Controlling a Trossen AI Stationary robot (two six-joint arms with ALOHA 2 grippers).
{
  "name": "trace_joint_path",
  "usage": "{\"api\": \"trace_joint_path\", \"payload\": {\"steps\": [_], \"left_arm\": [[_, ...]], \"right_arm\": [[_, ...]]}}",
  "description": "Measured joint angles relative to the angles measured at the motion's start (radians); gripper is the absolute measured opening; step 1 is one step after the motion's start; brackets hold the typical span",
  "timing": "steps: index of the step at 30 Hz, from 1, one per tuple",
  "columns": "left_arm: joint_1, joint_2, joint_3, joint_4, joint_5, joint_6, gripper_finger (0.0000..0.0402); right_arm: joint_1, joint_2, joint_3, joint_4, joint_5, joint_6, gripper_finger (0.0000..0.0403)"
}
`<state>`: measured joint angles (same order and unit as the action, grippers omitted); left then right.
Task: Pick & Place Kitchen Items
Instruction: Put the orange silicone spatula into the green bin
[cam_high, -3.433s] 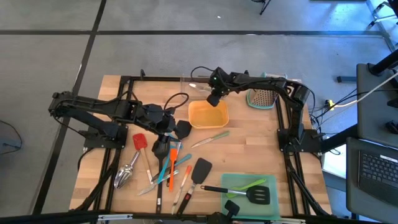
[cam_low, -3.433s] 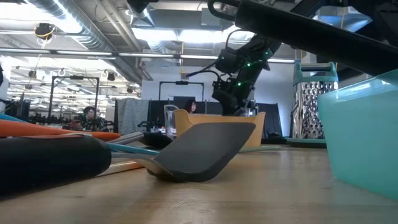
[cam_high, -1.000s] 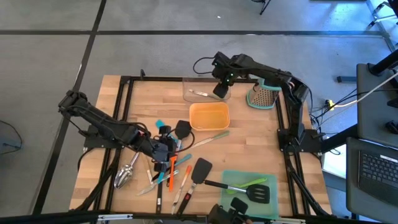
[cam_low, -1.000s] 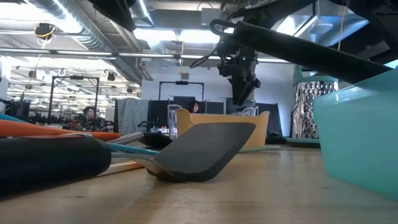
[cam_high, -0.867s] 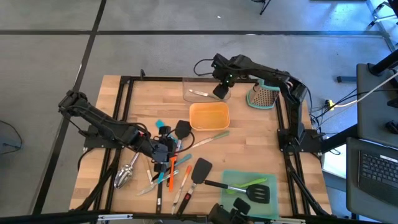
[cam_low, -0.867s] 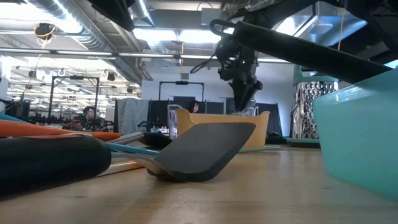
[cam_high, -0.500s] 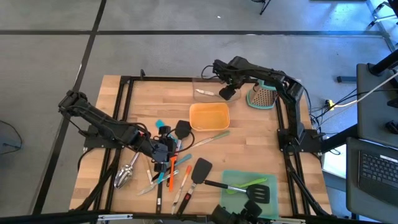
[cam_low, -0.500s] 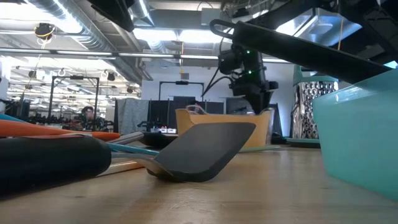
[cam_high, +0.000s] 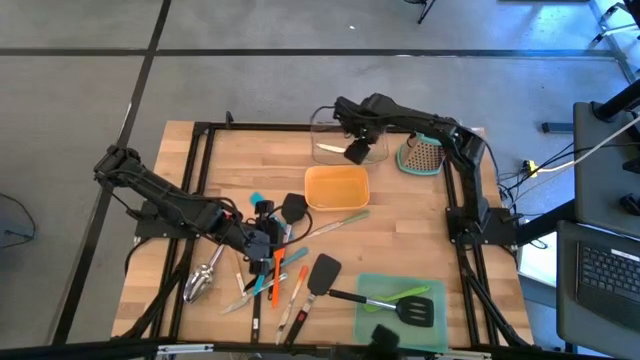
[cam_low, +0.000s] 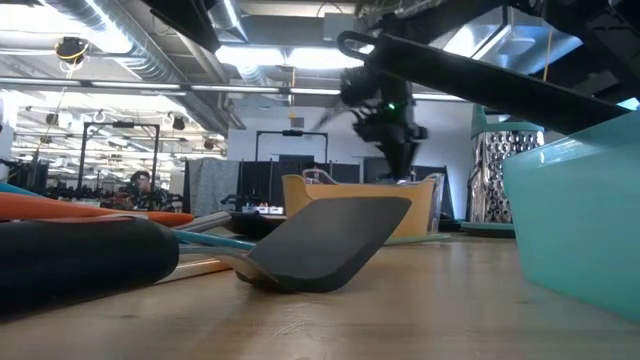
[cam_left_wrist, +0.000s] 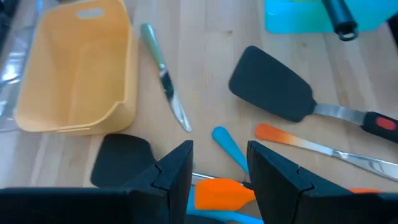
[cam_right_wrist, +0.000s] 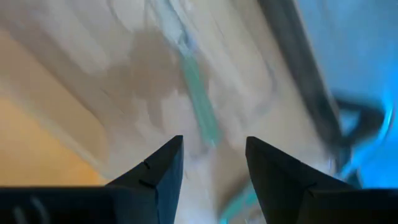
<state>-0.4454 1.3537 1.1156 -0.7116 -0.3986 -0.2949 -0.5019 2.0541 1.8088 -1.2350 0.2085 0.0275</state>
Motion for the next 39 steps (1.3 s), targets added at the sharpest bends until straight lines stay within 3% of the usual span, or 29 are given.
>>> {"api": "trace_joint_path", "payload": {"steps": [3, 9, 13, 15, 20, 24, 27, 30, 35, 39], "left_arm": [[0.000, 0.000, 0.000, 0.000, -0.004, 0.002, 0.0145], [-0.037, -0.001, 0.000, -0.003, -0.052, -0.023, 0.0130], [-0.107, -0.020, 0.000, -0.020, -0.155, -0.075, 0.0108], [-0.150, -0.032, 0.000, -0.042, -0.222, -0.124, 0.0096], [-0.275, -0.049, 0.000, -0.070, -0.439, -0.261, 0.0071], [-0.327, -0.049, 0.000, -0.068, -0.634, -0.389, 0.0062], [-0.320, -0.037, 0.000, -0.065, -0.742, -0.515, 0.0059], [-0.307, -0.008, 0.000, -0.066, -0.748, -0.575, 0.0059], [-0.285, 0.050, 0.001, -0.065, -0.628, -0.518, 0.0059], [-0.264, 0.071, 0.001, -0.039, -0.647, -0.501, 0.0059]], "right_arm": [[0.058, -0.020, 0.050, 0.084, -0.029, -0.108, 0.0177], [0.188, -0.169, 0.059, 0.238, -0.277, -0.325, 0.0176], [0.253, -0.338, -0.045, 0.446, -0.508, -0.375, 0.0176], [0.277, -0.441, -0.162, 0.594, -0.557, -0.358, 0.0176], [0.337, -0.705, -0.601, 1.045, -0.493, -0.222, 0.0176], [0.392, -0.856, -0.884, 1.332, -0.291, -0.145, 0.0176], [0.425, -0.912, -0.997, 1.427, -0.175, -0.096, 0.0176], [0.448, -0.932, -1.039, 1.441, -0.181, -0.079, 0.0176], [0.475, -0.932, -1.040, 1.401, -0.256, -0.072, 0.0176], [0.494, -0.932, -1.040, 1.392, -0.273, -0.076, 0.0176]]}}
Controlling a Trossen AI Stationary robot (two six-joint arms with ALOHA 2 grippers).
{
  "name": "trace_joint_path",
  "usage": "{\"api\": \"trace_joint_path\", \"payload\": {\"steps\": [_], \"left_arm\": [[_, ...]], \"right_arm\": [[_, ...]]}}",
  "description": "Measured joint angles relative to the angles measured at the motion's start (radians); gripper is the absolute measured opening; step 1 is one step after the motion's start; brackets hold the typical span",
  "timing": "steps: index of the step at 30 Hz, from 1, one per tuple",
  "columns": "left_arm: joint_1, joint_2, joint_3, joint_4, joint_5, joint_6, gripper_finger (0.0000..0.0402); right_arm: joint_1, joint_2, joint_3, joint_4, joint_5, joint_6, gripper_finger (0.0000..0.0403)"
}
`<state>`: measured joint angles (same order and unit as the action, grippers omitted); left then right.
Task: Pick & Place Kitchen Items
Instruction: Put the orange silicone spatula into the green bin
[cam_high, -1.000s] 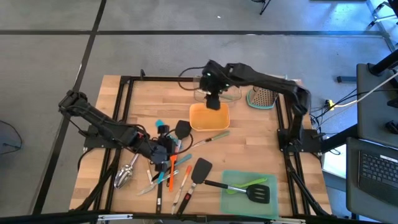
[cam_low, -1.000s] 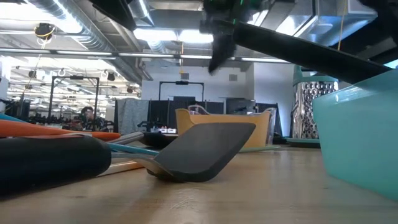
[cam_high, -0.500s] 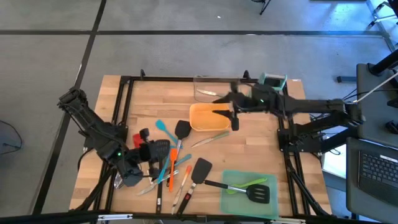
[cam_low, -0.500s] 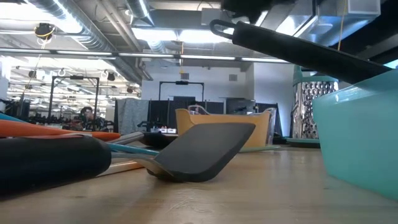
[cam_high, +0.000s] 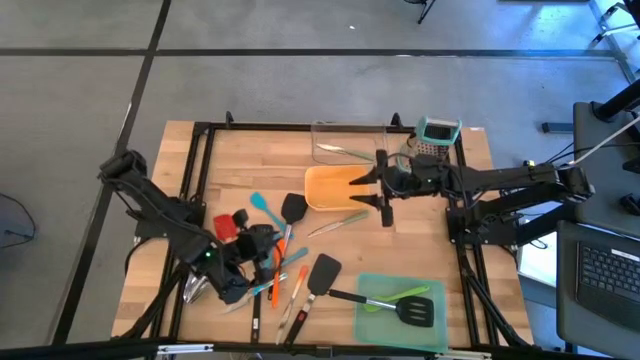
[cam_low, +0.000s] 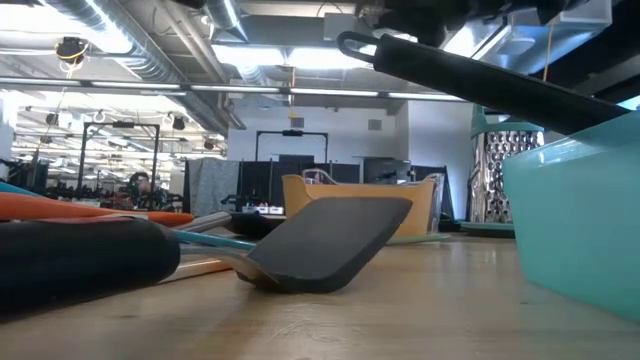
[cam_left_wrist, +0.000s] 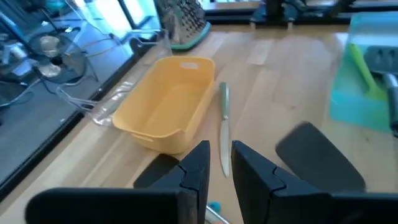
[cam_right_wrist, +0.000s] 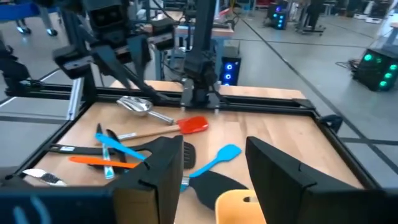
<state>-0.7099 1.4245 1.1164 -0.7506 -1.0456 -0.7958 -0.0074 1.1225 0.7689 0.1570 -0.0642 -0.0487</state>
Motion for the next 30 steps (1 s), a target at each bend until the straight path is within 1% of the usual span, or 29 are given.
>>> {"api": "trace_joint_path", "payload": {"steps": [2, 4, 7, 10, 12, 17, 21, 25, 27, 30], "left_arm": [[0.016, 0.011, 0.000, 0.008, -0.019, -0.024, 0.0059], [0.037, 0.021, 0.000, 0.008, -0.001, -0.072, 0.0059], [0.061, 0.038, 0.000, 0.008, 0.102, -0.139, 0.0059], [0.060, 0.068, 0.000, 0.020, 0.195, -0.115, 0.0059], [0.045, 0.093, 0.000, 0.018, 0.217, -0.101, 0.0059], [0.005, 0.162, 0.000, 0.021, 0.197, -0.040, 0.0059], [-0.005, 0.174, 0.000, 0.070, 0.196, -0.035, 0.0058], [-0.043, 0.174, 0.000, 0.218, 0.257, 0.137, 0.0058], [-0.065, 0.174, 0.000, 0.271, 0.249, 0.210, 0.0058], [-0.091, 0.153, -0.013, 0.284, 0.192, 0.231, 0.0058]], "right_arm": [[0.008, 0.000, 0.000, -0.001, 0.000, 0.012, 0.0176], [0.019, 0.000, 0.000, -0.015, -0.004, 0.032, 0.0176], [0.034, 0.000, 0.000, -0.057, -0.053, 0.042, 0.0176], [0.046, 0.000, 0.000, -0.063, -0.139, 0.041, 0.0176], [0.054, 0.000, 0.003, -0.066, -0.192, 0.041, 0.0176], [0.081, 0.000, 0.026, -0.065, -0.303, 0.086, 0.0176], [0.112, 0.000, 0.026, -0.045, -0.365, 0.116, 0.0176], [0.138, 0.000, 0.026, -0.026, -0.385, 0.116, 0.0177], [0.147, 0.000, 0.026, -0.026, -0.385, 0.116, 0.0177], [0.154, 0.000, 0.026, -0.026, -0.385, 0.116, 0.0177]]}}
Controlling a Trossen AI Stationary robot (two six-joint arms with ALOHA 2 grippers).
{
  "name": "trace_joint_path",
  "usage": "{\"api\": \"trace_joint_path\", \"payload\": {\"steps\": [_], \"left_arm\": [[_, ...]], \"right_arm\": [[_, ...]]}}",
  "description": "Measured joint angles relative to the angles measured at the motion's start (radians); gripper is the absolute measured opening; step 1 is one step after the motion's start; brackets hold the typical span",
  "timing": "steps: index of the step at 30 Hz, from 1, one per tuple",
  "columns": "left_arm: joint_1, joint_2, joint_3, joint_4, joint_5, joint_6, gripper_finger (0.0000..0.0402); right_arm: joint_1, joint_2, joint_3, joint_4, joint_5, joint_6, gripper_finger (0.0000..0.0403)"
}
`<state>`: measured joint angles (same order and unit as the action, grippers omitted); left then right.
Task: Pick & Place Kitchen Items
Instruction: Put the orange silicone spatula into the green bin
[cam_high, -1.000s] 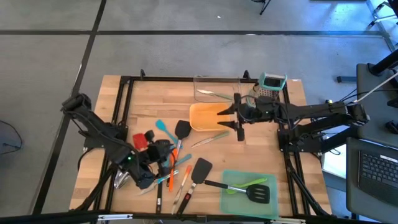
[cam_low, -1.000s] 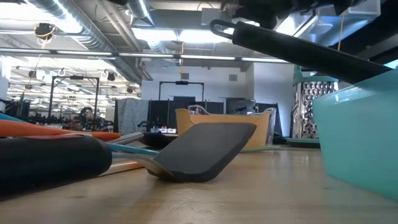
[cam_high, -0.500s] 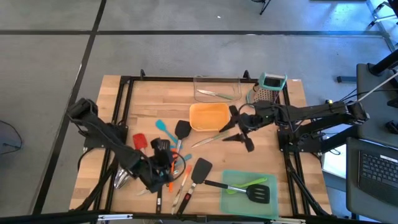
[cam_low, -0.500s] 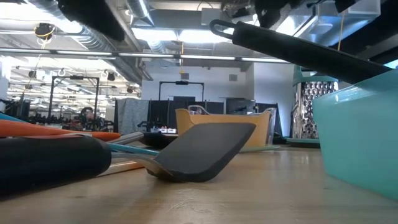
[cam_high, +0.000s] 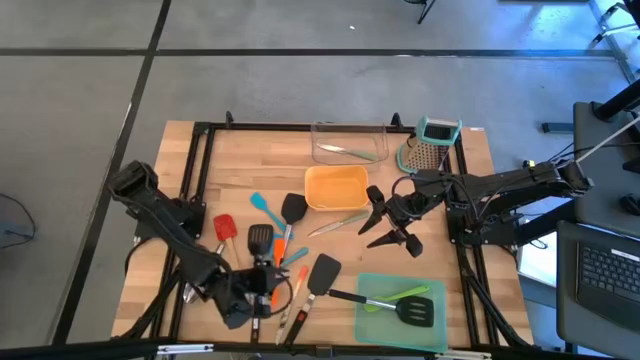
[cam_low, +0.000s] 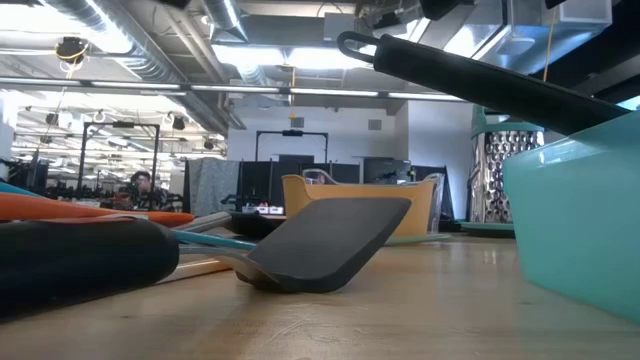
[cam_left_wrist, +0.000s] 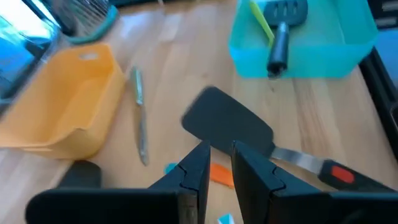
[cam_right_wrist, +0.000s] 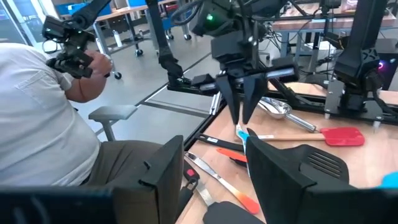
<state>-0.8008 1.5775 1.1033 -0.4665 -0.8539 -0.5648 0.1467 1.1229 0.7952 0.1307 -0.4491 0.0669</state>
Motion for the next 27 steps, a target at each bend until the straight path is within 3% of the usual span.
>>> {"api": "trace_joint_path", "payload": {"steps": [3, 6, 9, 12, 14, 17, 20, 23, 27], "left_arm": [[-0.019, -0.060, -0.094, 0.058, -0.022, -0.019, 0.0058], [-0.023, -0.150, -0.282, 0.285, -0.015, -0.008, 0.0058], [-0.010, -0.253, -0.527, 0.672, 0.032, 0.091, 0.0058], [0.033, -0.343, -0.756, 1.148, 0.153, 0.277, 0.0058], [0.070, -0.380, -0.878, 1.449, 0.227, 0.411, 0.0058], [0.128, -0.416, -1.006, 1.746, 0.290, 0.547, 0.0058], [0.184, -0.449, -1.066, 1.876, 0.277, 0.590, 0.0058], [0.227, -0.481, -1.074, 1.865, 0.306, 0.603, 0.0059], [0.289, -0.511, -1.073, 1.739, 0.509, 0.558, 0.0059]], "right_arm": [[0.002, 0.000, 0.000, -0.004, 0.000, -0.001, 0.0177], [0.002, 0.000, 0.000, -0.015, 0.000, -0.003, 0.0177], [0.002, 0.000, 0.000, -0.016, 0.000, -0.003, 0.0177], [0.002, 0.000, 0.000, -0.016, 0.000, -0.003, 0.0177], [0.002, 0.000, 0.000, -0.017, 0.000, -0.003, 0.0177], [0.002, 0.000, 0.000, -0.020, 0.000, -0.003, 0.0177], [0.002, 0.000, 0.000, -0.027, 0.000, -0.003, 0.0177], [0.002, 0.000, 0.001, -0.045, 0.001, -0.003, 0.0177], [0.002, 0.000, 0.001, -0.084, 0.001, -0.003, 0.0177]]}}
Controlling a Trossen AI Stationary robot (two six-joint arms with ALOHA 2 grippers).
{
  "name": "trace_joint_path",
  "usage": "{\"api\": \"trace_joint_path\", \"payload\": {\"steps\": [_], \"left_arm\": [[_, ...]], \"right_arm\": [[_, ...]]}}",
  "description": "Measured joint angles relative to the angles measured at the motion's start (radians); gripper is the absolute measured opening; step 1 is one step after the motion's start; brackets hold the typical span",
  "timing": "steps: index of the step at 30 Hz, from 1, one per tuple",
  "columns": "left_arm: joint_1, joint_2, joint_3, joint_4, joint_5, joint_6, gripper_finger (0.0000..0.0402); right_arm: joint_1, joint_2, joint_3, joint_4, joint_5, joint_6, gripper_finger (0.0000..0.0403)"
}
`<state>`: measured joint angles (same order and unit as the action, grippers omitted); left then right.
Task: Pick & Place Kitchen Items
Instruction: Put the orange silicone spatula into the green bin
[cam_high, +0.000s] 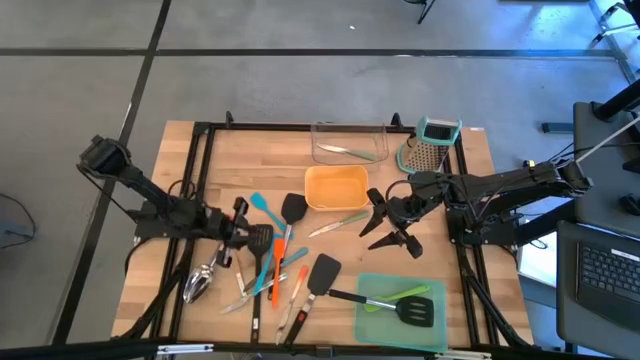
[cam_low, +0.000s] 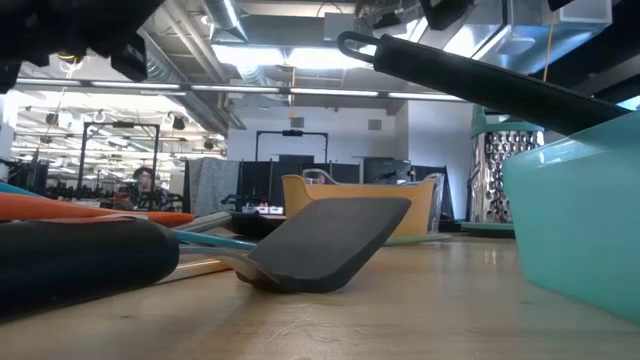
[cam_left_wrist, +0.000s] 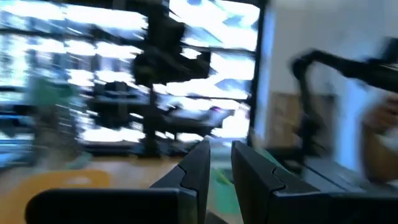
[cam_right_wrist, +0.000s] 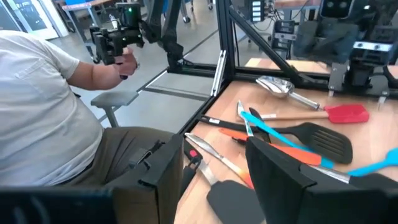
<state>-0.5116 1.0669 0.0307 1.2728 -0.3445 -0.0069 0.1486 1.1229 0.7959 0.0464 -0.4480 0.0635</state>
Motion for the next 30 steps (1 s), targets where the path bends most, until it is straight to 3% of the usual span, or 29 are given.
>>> {"api": "trace_joint_path", "payload": {"steps": [2, 6, 16, 24, 30], "left_arm": [[0.050, -0.009, 0.000, -0.064, 0.091, -0.058, 0.0059], [0.163, -0.010, 0.000, -0.168, 0.159, -0.156, 0.0058], [0.391, -0.010, 0.043, -0.498, 0.242, -0.421, 0.0058], [0.378, -0.009, 0.247, -0.945, 0.295, -0.462, 0.0058], [0.287, -0.009, 0.363, -1.054, 0.332, -0.474, 0.0058]], "right_arm": [[0.000, 0.000, 0.000, -0.006, 0.000, 0.000, 0.0177], [0.000, 0.000, 0.000, -0.006, 0.003, 0.000, 0.0177], [0.000, 0.000, 0.000, -0.027, 0.027, 0.000, 0.0177], [0.000, 0.000, 0.000, -0.108, 0.028, 0.033, 0.0176], [0.000, 0.000, 0.000, -0.126, 0.028, 0.034, 0.0176]]}}
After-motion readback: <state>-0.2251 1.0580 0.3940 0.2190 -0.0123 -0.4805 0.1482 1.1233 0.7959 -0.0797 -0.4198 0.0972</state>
